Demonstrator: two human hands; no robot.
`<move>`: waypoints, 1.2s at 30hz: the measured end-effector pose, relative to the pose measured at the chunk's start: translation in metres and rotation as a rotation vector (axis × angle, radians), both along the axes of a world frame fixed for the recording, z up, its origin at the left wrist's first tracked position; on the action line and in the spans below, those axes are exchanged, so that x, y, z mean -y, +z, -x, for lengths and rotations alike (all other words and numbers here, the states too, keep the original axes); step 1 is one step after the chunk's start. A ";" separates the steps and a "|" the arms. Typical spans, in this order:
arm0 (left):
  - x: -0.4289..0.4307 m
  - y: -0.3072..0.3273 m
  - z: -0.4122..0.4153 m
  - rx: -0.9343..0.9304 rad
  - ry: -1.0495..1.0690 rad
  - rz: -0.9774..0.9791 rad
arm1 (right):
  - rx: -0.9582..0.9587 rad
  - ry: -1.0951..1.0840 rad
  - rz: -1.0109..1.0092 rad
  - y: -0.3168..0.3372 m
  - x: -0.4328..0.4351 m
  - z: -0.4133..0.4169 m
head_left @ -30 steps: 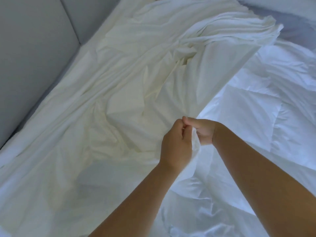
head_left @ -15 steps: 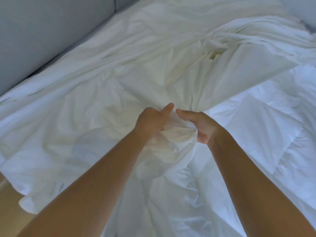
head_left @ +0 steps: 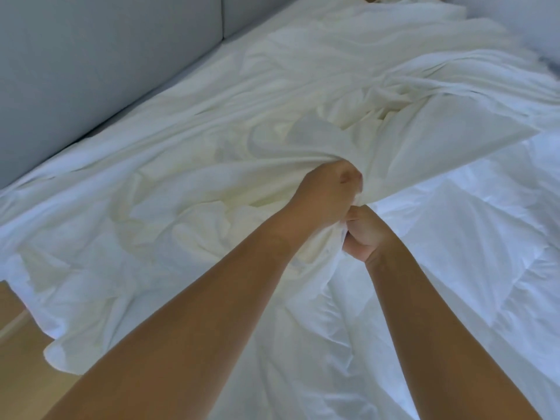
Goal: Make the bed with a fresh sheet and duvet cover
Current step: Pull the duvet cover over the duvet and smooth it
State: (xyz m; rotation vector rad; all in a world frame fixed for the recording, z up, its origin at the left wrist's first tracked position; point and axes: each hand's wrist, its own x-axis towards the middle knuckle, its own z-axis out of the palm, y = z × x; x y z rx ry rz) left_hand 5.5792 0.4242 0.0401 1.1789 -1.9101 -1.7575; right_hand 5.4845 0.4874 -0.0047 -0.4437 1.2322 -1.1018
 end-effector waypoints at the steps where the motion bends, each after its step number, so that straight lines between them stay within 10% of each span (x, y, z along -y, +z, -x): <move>1: -0.001 -0.006 -0.006 0.055 0.038 0.057 | -0.026 -0.049 -0.039 -0.002 0.000 -0.002; 8: -0.029 -0.060 -0.073 0.828 -0.268 0.008 | 0.042 -0.384 -0.130 -0.005 0.000 -0.012; 17: -0.006 -0.030 -0.108 1.016 -0.863 -0.060 | -0.027 -0.258 -0.295 -0.005 -0.017 -0.017; 20: 0.000 -0.026 -0.106 0.952 -0.801 -0.227 | 0.002 -0.232 -0.289 0.002 -0.021 -0.009; 25: -0.005 -0.037 -0.073 0.410 -0.029 -0.053 | -0.030 -0.154 -0.123 0.018 -0.047 -0.003; 28: -0.025 -0.030 -0.037 0.189 -0.063 -0.244 | 0.124 -0.098 0.148 0.029 -0.073 0.004; 32: -0.041 -0.026 -0.007 0.154 -0.115 -0.417 | -0.025 0.033 -0.072 0.013 -0.094 -0.001; 36: -0.045 -0.034 0.002 0.239 -0.050 -0.030 | -0.013 -0.030 -0.068 0.004 -0.094 -0.004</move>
